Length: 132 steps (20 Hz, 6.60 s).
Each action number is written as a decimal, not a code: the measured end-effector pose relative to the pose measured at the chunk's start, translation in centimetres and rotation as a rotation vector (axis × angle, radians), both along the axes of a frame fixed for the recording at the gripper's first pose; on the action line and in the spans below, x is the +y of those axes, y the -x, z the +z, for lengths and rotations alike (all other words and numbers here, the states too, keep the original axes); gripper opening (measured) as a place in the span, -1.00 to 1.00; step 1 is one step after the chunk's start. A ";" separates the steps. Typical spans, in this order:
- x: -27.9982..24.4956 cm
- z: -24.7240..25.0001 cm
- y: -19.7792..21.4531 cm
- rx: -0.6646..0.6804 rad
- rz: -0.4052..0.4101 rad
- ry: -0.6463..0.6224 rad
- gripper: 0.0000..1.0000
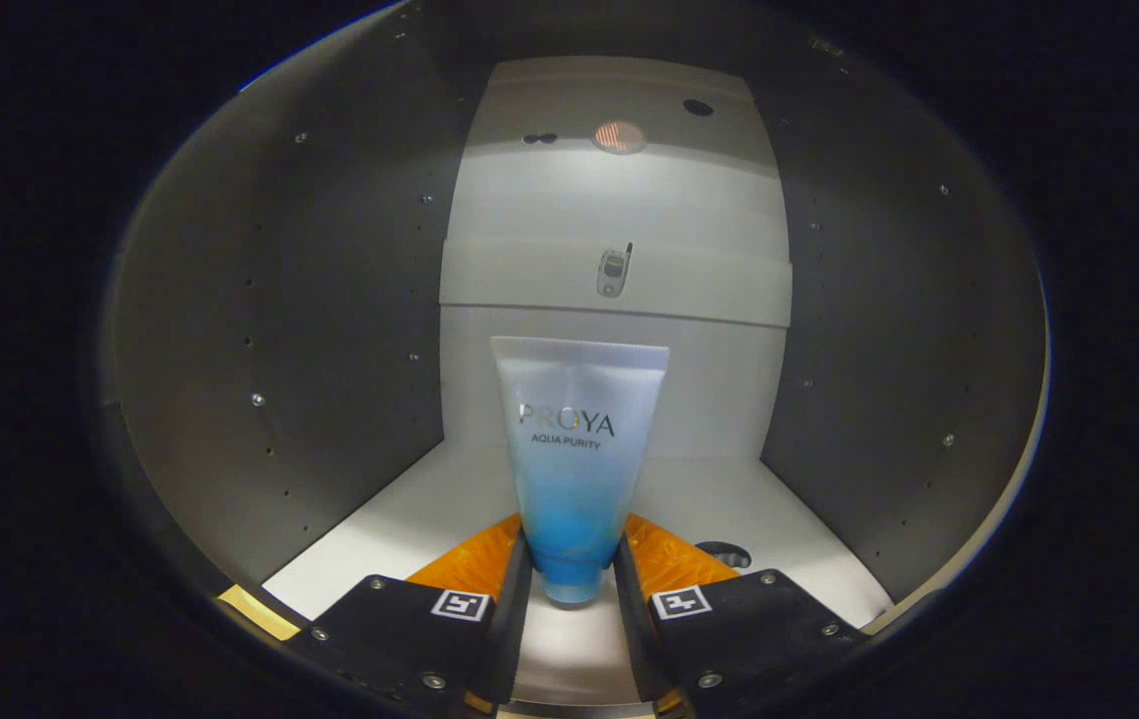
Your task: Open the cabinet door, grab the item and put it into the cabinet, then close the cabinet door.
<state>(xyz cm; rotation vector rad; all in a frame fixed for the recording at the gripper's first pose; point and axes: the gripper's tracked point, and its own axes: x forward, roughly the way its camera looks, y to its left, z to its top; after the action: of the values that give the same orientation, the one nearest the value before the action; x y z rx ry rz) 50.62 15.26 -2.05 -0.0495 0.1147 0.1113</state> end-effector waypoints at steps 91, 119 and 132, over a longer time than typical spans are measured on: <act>-30.8 6.7 43.9 -0.054 -0.145 -0.150 0.82; -4.1 7.8 41.9 -0.109 -0.100 -0.096 0.83; -1.5 9.1 40.1 -0.128 -0.067 -0.106 0.82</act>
<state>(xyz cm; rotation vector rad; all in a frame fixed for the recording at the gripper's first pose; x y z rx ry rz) 10.49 13.79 7.01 0.0525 -0.0174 0.0470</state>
